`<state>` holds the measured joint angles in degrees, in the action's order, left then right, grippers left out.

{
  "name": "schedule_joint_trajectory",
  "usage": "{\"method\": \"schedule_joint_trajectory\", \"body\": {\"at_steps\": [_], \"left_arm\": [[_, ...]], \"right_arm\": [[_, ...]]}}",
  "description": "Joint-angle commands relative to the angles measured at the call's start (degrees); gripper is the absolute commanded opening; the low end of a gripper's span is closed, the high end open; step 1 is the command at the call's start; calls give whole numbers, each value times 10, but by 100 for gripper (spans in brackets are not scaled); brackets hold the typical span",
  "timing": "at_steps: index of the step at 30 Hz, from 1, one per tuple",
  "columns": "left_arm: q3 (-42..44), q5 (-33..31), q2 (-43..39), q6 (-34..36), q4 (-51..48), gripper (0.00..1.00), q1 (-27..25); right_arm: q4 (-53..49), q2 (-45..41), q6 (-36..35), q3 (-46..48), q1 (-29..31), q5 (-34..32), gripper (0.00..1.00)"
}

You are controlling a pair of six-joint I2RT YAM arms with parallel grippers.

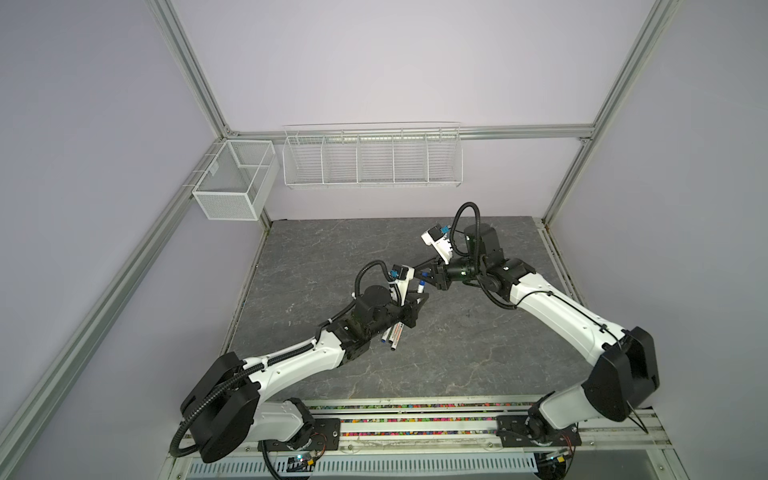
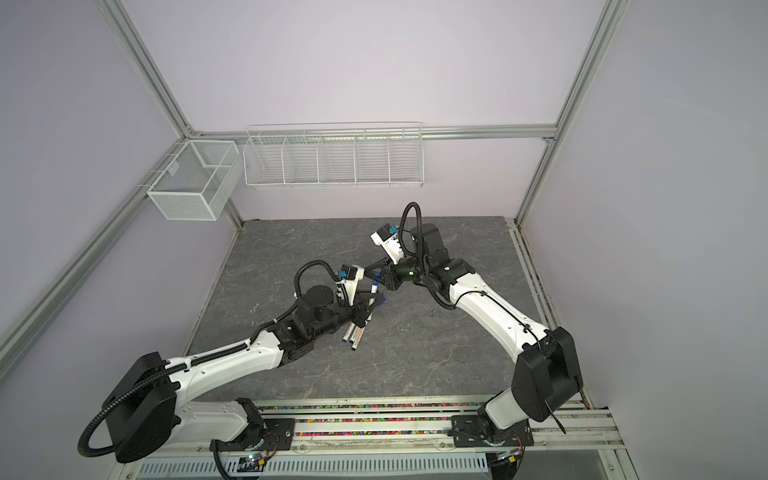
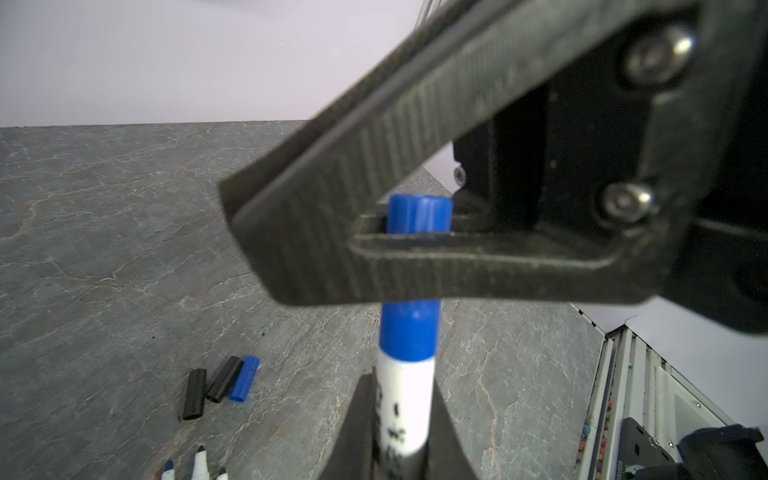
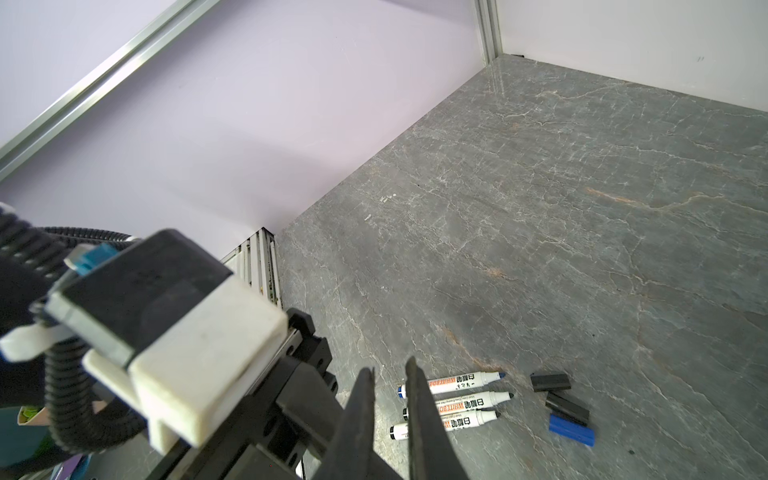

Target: Insert the pens into the pen caps

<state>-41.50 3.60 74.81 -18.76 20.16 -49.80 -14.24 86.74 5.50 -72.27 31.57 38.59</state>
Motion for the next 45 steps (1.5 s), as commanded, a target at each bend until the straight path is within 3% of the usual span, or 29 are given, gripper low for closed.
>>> {"method": "schedule_joint_trajectory", "body": {"at_steps": [1, 11, 16, 20, 23, 31, 45], "left_arm": [[-45, -227, -54, -65, 210, 0, 103], [-50, -224, -39, -66, 208, 0, 105], [-43, -221, -36, -80, 206, 0, 114], [-45, -206, -31, -95, 208, 0, 130], [-54, -200, -24, -88, 203, 0, 132], [-45, -177, -21, -87, 191, 0, 133], [-1, -102, -10, -94, 124, 0, 98]], "right_arm": [[-277, 5, -6, 69, 9, 76, 7], [-286, 13, -18, 70, 21, 81, 7], [-253, 2, 4, 88, -1, 104, 7], [-311, 22, -36, 69, 31, 55, 7], [-304, 20, -32, 74, 39, 55, 7], [-244, -12, 17, 87, -31, 95, 7], [-204, -5, 44, 24, -34, 101, 10]]}}
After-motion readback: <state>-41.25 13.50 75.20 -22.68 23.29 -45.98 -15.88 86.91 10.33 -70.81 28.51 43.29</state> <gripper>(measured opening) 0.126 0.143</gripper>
